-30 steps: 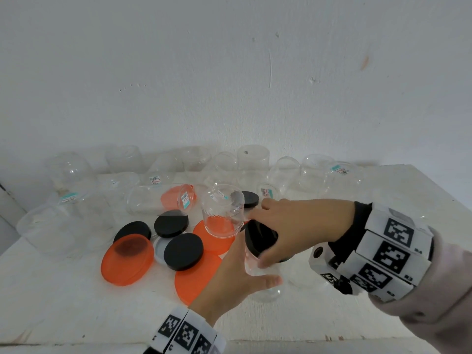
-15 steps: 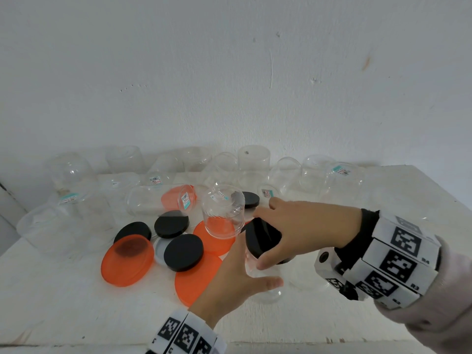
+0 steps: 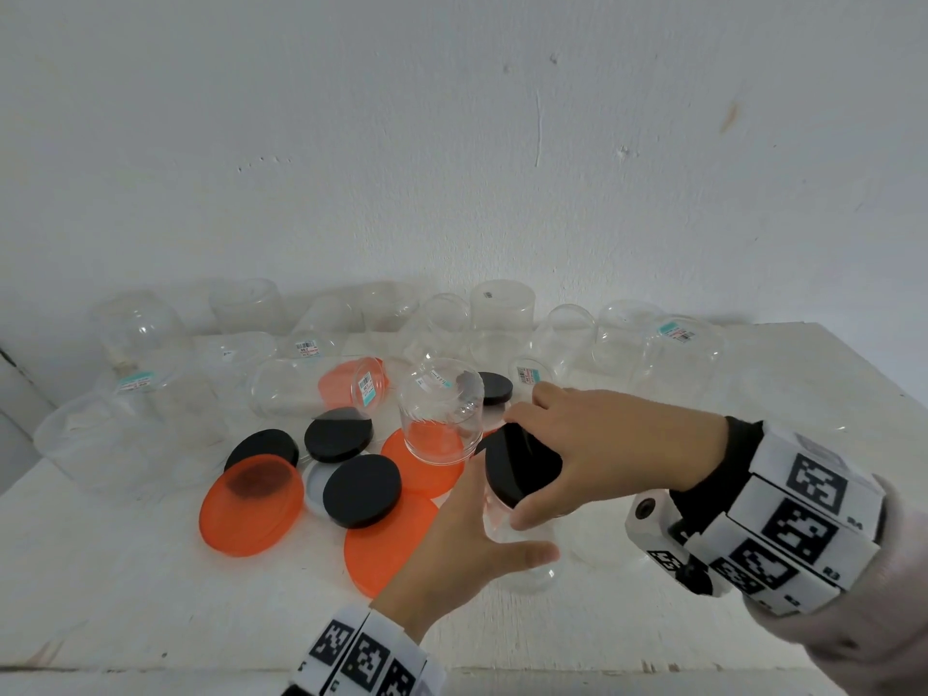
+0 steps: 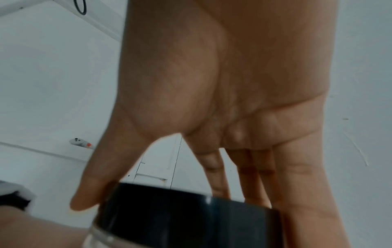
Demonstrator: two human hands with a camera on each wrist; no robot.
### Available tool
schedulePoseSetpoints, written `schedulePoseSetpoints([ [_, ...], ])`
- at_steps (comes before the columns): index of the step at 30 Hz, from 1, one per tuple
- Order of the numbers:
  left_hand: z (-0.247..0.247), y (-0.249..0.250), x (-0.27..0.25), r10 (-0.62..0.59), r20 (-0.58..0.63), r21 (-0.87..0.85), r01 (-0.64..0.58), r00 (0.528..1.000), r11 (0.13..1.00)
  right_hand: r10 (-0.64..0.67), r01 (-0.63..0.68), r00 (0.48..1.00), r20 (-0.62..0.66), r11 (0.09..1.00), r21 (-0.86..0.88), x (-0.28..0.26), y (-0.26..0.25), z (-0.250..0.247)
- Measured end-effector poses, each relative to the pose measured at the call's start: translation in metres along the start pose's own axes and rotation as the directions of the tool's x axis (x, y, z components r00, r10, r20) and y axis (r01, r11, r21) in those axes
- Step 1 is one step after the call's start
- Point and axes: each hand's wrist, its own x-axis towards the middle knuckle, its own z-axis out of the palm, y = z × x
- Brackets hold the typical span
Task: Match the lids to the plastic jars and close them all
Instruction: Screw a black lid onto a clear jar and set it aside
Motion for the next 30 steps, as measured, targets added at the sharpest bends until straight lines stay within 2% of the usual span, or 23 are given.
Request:
schedulePoseSetpoints([
  [4, 0.000, 0.000, -0.001, 0.003, 0.005, -0.013, -0.003, 1.000, 1.000, -0.005, 0.006, 1.000, -0.018, 1.000, 0.024, -0.002, 0.001, 0.003],
  [7, 0.001, 0.000, -0.001, 0.009, -0.004, -0.011, -0.009, 1.000, 1.000, -0.099, 0.091, 0.994, 0.042, 0.984, 0.156, -0.004, 0.007, 0.001],
  [10, 0.001, -0.001, 0.000, 0.010, -0.008, -0.011, -0.010, 1.000, 1.000, -0.140, 0.135, 0.990, 0.012, 0.970, 0.203, -0.005, 0.013, 0.003],
  [14, 0.002, 0.000, -0.001, 0.017, -0.027, 0.009, -0.017, 0.999, 1.000, -0.145, 0.159, 0.987, -0.070, 0.952, 0.264, -0.008, 0.016, 0.017],
  [20, 0.005, 0.001, -0.002, 0.027, -0.051, 0.001, -0.027, 0.998, 1.000, -0.129, 0.181, 0.971, -0.203, 0.947, 0.264, -0.012, 0.014, 0.034],
  [26, 0.006, 0.002, -0.004, 0.044, -0.060, 0.004, -0.044, 0.997, 0.999, -0.079, 0.161, 0.960, -0.270, 0.941, 0.299, -0.014, 0.009, 0.045],
  [30, 0.001, 0.000, -0.002, 0.021, -0.001, 0.012, -0.021, 1.000, 1.000, -0.043, 0.134, 0.959, -0.281, 0.940, 0.315, -0.012, 0.006, 0.051],
])
